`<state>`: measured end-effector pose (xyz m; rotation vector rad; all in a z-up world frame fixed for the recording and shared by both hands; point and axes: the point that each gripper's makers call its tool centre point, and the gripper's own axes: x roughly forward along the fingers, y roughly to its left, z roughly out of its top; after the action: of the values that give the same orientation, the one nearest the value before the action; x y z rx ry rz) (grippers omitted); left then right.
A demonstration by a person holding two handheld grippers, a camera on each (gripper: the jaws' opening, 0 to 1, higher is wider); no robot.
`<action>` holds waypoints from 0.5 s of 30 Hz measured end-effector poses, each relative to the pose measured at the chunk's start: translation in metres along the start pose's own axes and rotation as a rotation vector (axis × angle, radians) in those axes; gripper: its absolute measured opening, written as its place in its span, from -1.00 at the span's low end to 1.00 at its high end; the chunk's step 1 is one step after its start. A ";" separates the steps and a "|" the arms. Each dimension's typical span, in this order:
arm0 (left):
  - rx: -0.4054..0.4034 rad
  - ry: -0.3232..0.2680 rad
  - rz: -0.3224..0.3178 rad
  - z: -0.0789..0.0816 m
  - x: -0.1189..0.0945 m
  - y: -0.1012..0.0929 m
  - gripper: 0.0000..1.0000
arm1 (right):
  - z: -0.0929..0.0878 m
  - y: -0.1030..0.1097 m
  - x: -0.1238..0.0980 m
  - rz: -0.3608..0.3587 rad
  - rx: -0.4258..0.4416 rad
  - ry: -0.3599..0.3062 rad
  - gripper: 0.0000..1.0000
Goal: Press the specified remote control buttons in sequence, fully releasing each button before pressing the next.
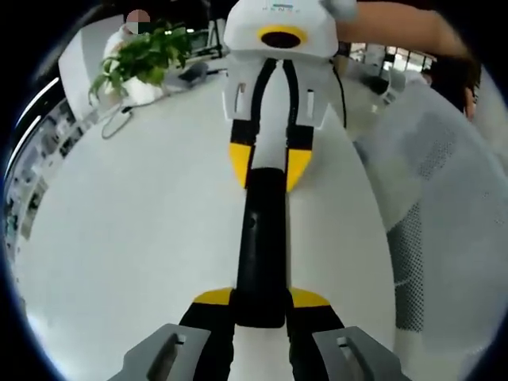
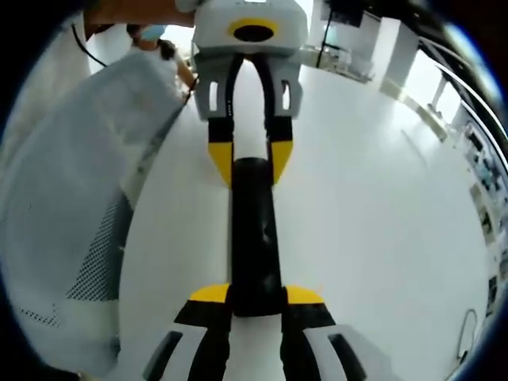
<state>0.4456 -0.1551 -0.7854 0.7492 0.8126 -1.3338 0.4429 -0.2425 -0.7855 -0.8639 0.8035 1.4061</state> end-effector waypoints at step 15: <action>-0.015 -0.024 0.016 0.000 -0.001 0.001 -0.53 | 0.000 0.001 -0.001 -0.002 0.001 0.026 -0.58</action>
<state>0.4461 -0.1540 -0.7843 0.7256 0.7948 -1.3186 0.4422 -0.2429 -0.7849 -0.8835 0.8222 1.3950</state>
